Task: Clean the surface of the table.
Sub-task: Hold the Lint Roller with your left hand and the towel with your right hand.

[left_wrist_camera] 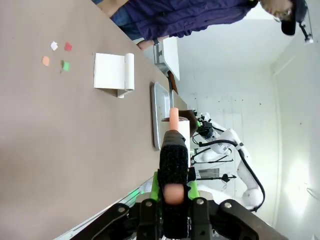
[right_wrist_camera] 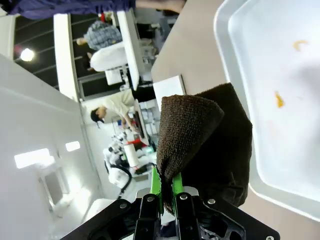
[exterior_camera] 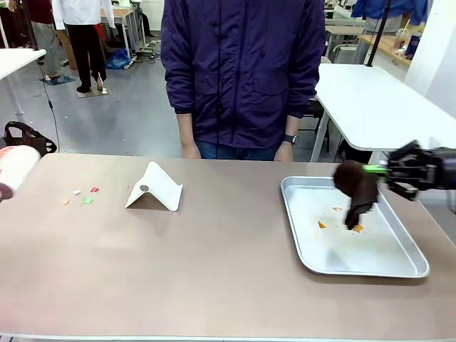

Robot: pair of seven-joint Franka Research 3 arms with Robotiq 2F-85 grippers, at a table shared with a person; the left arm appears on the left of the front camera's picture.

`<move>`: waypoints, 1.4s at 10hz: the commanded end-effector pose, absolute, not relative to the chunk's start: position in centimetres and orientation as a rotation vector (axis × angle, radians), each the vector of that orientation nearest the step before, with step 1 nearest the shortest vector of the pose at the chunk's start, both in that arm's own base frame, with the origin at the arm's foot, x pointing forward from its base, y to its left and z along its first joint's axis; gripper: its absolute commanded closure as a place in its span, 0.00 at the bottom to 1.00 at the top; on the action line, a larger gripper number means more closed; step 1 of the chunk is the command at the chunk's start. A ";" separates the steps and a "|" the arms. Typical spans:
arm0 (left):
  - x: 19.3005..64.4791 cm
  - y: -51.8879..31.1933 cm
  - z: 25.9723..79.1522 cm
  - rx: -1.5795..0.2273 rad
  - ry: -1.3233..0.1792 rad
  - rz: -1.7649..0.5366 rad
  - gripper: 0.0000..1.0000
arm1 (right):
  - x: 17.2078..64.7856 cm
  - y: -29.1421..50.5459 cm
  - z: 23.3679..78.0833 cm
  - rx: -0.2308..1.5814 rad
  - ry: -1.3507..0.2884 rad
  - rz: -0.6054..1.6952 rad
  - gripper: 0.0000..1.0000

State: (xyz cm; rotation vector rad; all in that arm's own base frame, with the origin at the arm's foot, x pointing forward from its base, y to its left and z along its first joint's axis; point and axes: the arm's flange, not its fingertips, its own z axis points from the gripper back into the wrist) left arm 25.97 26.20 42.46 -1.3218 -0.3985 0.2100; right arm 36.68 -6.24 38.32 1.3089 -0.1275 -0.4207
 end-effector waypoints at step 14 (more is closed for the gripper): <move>20.1 32.2 37.4 -1.352 -0.522 0.318 1.00 | 28.5 -19.7 33.6 1.497 -0.295 -0.549 1.00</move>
